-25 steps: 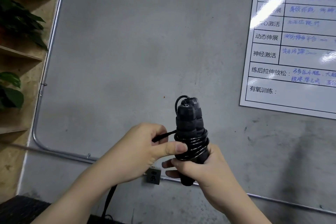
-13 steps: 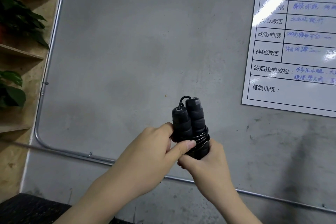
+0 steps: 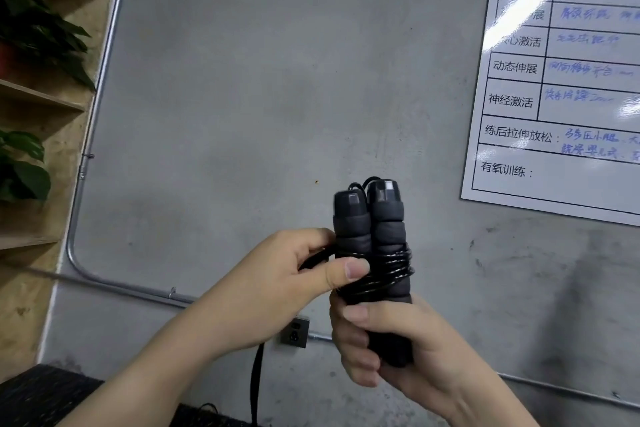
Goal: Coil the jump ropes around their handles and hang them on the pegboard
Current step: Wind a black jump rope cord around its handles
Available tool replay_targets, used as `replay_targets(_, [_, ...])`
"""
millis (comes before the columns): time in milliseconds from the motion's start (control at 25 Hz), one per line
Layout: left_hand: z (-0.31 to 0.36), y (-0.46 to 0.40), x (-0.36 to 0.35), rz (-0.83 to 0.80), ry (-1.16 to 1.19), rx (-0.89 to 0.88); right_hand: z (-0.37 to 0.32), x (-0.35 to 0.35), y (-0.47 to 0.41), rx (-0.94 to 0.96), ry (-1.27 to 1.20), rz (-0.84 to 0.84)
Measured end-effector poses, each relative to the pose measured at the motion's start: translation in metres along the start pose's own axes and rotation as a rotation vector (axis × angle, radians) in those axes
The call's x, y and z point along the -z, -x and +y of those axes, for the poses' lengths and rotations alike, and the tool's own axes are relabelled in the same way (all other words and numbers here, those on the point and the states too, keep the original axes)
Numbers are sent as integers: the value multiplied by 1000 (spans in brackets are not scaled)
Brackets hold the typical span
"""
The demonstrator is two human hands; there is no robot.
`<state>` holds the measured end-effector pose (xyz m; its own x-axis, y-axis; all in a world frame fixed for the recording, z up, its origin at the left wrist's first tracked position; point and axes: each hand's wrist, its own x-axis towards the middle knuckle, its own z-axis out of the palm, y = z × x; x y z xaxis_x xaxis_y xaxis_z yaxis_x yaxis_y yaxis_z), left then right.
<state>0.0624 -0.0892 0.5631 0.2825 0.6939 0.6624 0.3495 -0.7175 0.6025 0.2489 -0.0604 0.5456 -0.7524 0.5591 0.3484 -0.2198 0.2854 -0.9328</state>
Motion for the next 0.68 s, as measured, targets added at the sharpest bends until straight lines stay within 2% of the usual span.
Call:
replay_targets(120, [-3, -1, 9, 139, -346, 237, -2, 0, -1, 65, 306, 174])
replay_targets(200, [-1, 1, 13, 210, -450, 292, -5, 2, -1, 103, 420, 253])
replay_targets(480, [11, 4, 3, 383, -596, 155, -8, -2, -6, 94, 482, 459])
replay_targets(680, [12, 7, -4, 397, -808, -79, -7, -7, -11, 120, 528, 580])
